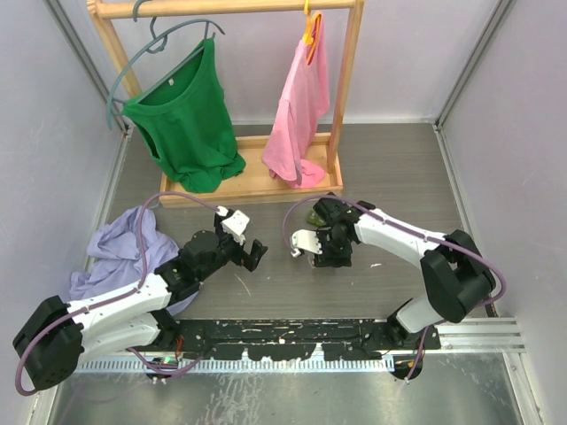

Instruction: Sort the pills into containers

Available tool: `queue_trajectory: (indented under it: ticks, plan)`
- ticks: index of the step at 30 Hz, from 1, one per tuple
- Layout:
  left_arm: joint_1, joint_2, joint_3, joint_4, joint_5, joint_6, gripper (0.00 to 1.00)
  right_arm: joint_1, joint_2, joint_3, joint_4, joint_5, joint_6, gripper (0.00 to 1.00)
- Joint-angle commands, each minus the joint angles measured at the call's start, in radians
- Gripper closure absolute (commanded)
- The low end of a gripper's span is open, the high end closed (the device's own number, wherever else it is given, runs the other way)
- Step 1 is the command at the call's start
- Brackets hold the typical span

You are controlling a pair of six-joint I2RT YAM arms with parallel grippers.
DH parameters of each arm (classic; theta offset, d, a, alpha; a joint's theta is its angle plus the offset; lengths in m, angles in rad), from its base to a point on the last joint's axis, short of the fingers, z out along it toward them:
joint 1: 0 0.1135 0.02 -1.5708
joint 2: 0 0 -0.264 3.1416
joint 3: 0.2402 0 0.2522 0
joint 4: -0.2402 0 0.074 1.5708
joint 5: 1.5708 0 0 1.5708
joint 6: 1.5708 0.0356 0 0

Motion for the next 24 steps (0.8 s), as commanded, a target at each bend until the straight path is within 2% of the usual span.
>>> queue_trajectory:
  ticks: [1, 3, 4, 6, 8, 9, 11, 12, 13, 14, 16, 17, 19, 21, 22, 23, 24]
  plan:
    - [-0.004, -0.013, 0.035, 0.029, -0.001, 0.017, 0.02, 0.005, -0.048, -0.014, 0.08, 0.066, 0.026, 0.83]
    - [-0.004, -0.011, 0.035, 0.029, -0.004, 0.017, 0.02, -0.007, -0.001, 0.048, -0.048, -0.084, -0.002, 0.82]
    - [-0.003, -0.01, 0.037, 0.028, -0.003, 0.017, 0.02, 0.004, -0.025, 0.031, -0.046, -0.094, -0.015, 0.82]
    - [-0.004, -0.008, 0.038, 0.029, -0.001, 0.018, 0.02, 0.004, -0.054, -0.031, 0.098, 0.081, 0.021, 0.84]
    - [-0.004, -0.008, 0.038, 0.026, -0.002, 0.018, 0.02, -0.011, 0.003, 0.043, -0.043, -0.058, 0.009, 0.83]
    - [-0.004, -0.008, 0.038, 0.026, -0.004, 0.018, 0.02, 0.005, -0.026, 0.036, -0.026, -0.081, -0.001, 0.83]
    - [-0.004, -0.009, 0.037, 0.029, 0.0, 0.018, 0.02, 0.005, -0.058, -0.029, 0.092, 0.073, 0.028, 0.84]
    - [-0.003, -0.009, 0.038, 0.029, -0.001, 0.018, 0.02, -0.008, -0.015, 0.001, 0.03, 0.055, 0.033, 0.84]
    - [-0.003, -0.009, 0.038, 0.027, -0.002, 0.018, 0.02, -0.013, 0.007, 0.044, -0.044, -0.051, 0.022, 0.83]
    - [-0.003, -0.008, 0.039, 0.026, -0.003, 0.018, 0.02, 0.002, -0.014, 0.038, -0.046, -0.104, 0.008, 0.83]
    - [-0.004, -0.006, 0.039, 0.026, -0.001, 0.018, 0.02, 0.01, -0.059, -0.023, 0.083, 0.035, 0.033, 0.85]
    - [-0.004, -0.006, 0.039, 0.028, -0.002, 0.018, 0.02, 0.003, -0.023, 0.008, 0.045, 0.049, 0.039, 0.85]
    - [-0.004, -0.005, 0.04, 0.025, -0.002, 0.019, 0.02, 0.01, -0.001, 0.029, -0.034, -0.078, 0.017, 0.85]
    - [-0.003, -0.008, 0.038, 0.026, 0.0, 0.018, 0.02, 0.016, -0.05, -0.038, 0.102, 0.067, 0.043, 0.85]
    - [-0.004, -0.01, 0.036, 0.028, 0.0, 0.018, 0.02, 0.005, -0.023, -0.015, 0.074, 0.069, 0.045, 0.85]
    - [-0.003, -0.011, 0.037, 0.028, -0.002, 0.018, 0.02, -0.006, 0.008, 0.027, -0.003, -0.037, 0.038, 0.84]
    - [-0.003, -0.011, 0.037, 0.028, -0.003, 0.018, 0.02, -0.002, 0.004, 0.033, -0.035, -0.078, 0.027, 0.83]
